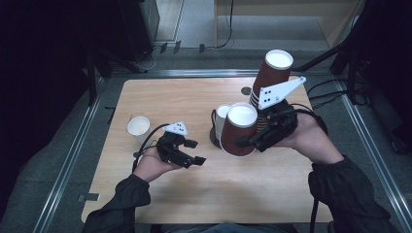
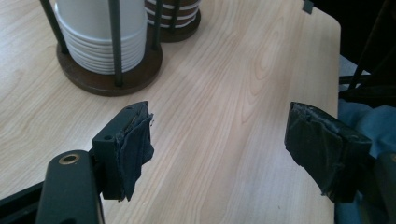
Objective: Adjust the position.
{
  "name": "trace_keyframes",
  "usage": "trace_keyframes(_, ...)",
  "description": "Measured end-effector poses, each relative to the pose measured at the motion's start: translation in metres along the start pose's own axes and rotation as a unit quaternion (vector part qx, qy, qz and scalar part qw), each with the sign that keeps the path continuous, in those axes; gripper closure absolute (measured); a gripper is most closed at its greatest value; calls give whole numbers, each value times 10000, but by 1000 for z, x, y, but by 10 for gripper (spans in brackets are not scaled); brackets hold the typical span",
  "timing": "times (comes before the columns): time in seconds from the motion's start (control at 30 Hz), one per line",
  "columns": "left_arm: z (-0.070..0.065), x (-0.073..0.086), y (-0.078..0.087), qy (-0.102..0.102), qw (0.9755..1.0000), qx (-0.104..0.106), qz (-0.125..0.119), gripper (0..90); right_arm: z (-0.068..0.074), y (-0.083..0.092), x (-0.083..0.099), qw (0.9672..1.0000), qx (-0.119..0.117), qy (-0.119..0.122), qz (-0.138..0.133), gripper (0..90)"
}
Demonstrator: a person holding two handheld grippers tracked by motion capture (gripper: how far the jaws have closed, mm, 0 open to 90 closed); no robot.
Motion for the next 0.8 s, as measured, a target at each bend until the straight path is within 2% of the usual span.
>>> trace_keyframes(0.23,-3,1,1,15,9999,104,12,165,-5,-21,19,10000,-26,-22,75,179)
trace_keyframes(0.37,-5,3,3,-21,9999,147,-59,147,-7,-32,28,9998,-2,16,209,179)
trace_keyframes(0.43,-6,4,5,43,9995,246,-174,128,-11,-43,39,9996,-89,105,266,178)
trace_keyframes(0.47,-6,4,6,41,9994,274,-189,126,-13,-47,42,9995,-113,69,282,178)
trace_keyframes(0.63,-9,5,6,43,9992,283,-269,101,-20,-59,56,9995,-151,-19,293,179)
trace_keyframes(0.8,-14,6,5,-79,9990,237,-379,66,-27,-69,67,9995,-147,-45,277,179)
Point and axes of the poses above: each handheld gripper's, and its own axes: y roughly backward along the jaws, x roughly out of its underside, z roughly to its left, the point moved 2 cm from there along -y, roughly forward along the jaws, and after that the axes turned 14 degrees about -x, right-handed, at the moved point
